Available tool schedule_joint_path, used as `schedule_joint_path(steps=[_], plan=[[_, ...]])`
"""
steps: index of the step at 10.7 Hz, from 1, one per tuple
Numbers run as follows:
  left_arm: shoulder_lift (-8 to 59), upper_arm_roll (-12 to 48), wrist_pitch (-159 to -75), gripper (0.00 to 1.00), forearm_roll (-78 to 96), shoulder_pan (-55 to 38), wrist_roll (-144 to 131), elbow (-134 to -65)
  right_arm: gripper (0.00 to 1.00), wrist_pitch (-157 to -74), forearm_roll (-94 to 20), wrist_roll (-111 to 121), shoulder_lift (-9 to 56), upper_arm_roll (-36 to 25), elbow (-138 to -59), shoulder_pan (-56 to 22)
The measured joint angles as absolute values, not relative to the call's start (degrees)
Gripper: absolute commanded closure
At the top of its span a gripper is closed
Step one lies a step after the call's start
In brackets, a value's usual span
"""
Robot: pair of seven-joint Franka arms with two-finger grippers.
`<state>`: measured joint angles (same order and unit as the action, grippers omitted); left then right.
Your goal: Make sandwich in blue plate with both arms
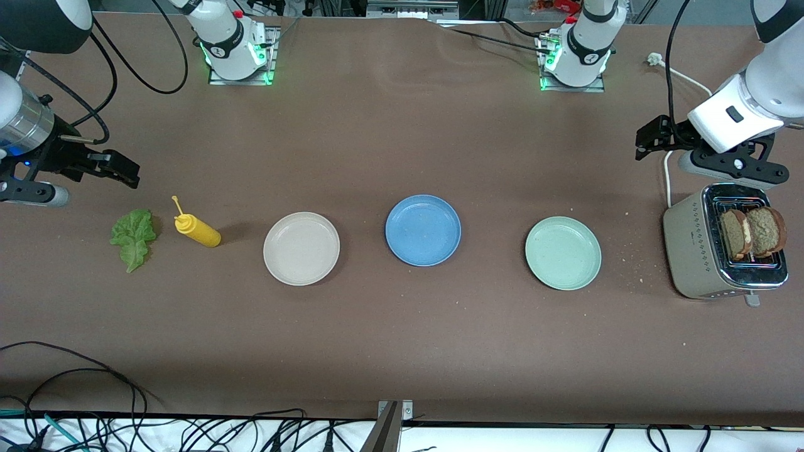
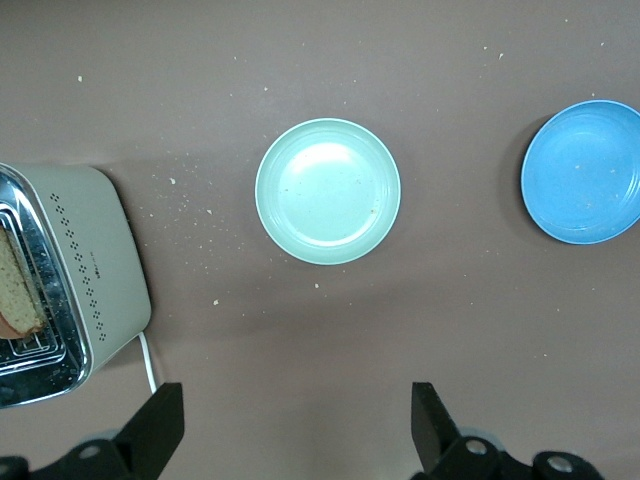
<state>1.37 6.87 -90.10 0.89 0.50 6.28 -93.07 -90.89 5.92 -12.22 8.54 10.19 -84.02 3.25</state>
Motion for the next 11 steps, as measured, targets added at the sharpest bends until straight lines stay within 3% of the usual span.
schedule_joint_path(steps=[11], plan=[[1.37, 6.87, -90.10, 0.00, 0.85, 0.52, 6.28, -93.07, 0.00, -90.89, 5.92, -13.22, 8.55, 10.05, -84.35, 3.11]])
